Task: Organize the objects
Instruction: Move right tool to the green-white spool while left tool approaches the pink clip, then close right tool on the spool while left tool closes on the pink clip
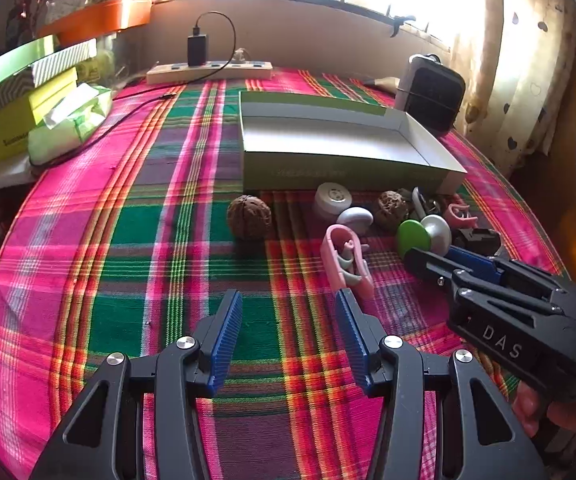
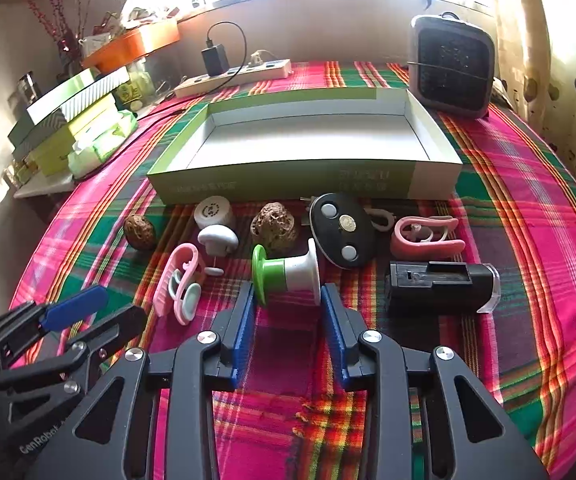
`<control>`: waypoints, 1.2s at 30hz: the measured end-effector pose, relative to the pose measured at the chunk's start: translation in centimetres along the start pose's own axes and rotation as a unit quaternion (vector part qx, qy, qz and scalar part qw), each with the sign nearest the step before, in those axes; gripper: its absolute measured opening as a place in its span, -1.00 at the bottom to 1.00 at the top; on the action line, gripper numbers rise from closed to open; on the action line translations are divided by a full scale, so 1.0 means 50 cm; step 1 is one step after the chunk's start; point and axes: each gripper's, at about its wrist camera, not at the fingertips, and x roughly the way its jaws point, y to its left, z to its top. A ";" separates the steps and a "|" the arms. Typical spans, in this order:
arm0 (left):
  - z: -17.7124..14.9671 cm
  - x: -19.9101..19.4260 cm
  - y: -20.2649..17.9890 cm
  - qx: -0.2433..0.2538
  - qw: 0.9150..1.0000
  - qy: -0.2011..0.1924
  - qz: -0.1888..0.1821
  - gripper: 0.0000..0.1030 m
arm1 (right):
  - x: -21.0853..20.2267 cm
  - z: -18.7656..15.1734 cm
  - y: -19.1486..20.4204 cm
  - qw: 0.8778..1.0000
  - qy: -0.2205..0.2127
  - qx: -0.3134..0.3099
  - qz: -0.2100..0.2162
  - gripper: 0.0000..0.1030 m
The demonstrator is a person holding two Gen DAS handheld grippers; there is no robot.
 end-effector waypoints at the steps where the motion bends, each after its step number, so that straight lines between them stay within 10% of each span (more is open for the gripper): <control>1: 0.003 0.001 -0.001 -0.001 1.000 0.001 -0.003 -0.09 | -0.001 -0.001 -0.002 1.000 0.000 -0.001 0.002 -0.33; 36: 0.059 0.063 -0.049 0.014 0.999 0.041 -0.017 -0.18 | -0.017 -0.020 -0.032 0.999 0.006 -0.036 0.007 -0.34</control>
